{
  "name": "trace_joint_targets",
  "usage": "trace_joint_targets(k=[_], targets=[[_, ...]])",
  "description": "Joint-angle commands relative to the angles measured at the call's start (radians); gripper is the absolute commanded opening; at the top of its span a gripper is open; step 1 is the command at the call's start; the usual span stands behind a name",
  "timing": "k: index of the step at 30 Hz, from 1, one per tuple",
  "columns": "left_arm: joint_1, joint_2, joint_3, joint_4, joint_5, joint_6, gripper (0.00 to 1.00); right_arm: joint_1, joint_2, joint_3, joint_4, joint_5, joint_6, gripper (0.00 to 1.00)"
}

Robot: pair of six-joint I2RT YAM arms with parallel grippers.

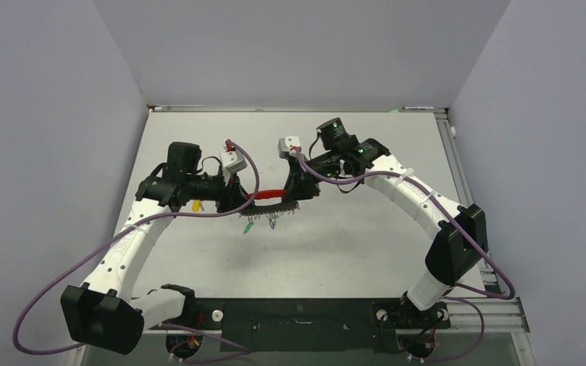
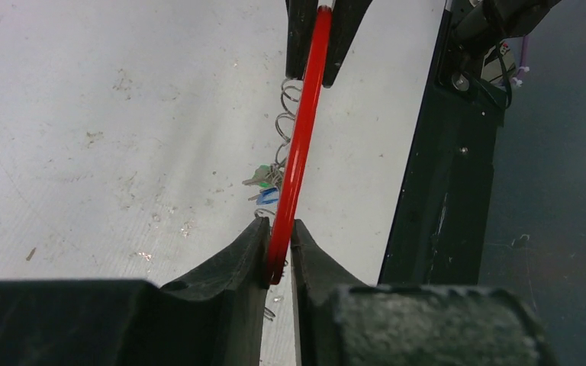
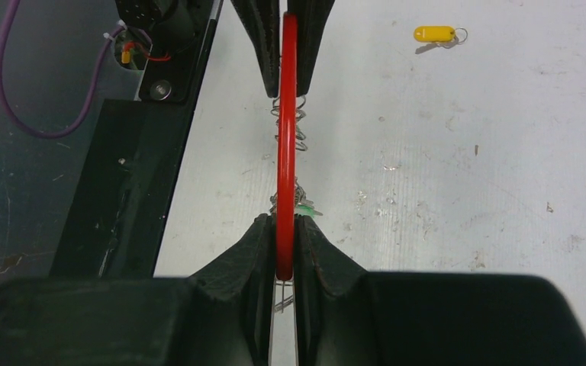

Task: Remove the keys from the keyring
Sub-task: Adjust the keyring.

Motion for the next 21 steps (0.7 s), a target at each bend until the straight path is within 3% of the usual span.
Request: trace_joint_targets(k=[1, 5, 8, 11, 13, 16, 21], targets=[[-0.002, 0.000, -0.005, 0.076, 0.031, -0.079, 0.03, 0.003, 0.007, 0.032, 0.014, -0.076, -0.036, 0.05], [0.004, 0.000, -0.001, 0.116, 0.033, -0.167, 0.00, -0.001, 0.000, -0.003, 0.040, -0.071, -0.013, 0.06], [0.004, 0.002, -0.003, 0.181, 0.024, -0.296, 0.00, -0.015, -0.012, -0.064, 0.172, -0.031, 0.104, 0.25], [0.006, -0.004, -0.027, 0.274, 0.003, -0.465, 0.00, -0.034, -0.025, -0.085, 0.266, 0.036, 0.203, 0.53], [0.013, -0.008, -0.037, 0.315, -0.009, -0.574, 0.00, -0.043, -0.025, -0.074, 0.277, 0.096, 0.210, 0.61], [0.047, -0.023, -0.054, 0.360, -0.034, -0.691, 0.00, -0.066, -0.026, -0.052, 0.298, 0.162, 0.229, 0.70], [0.109, -0.060, -0.080, 0.422, -0.067, -0.826, 0.00, -0.120, -0.034, -0.042, 0.377, 0.226, 0.297, 0.72]])
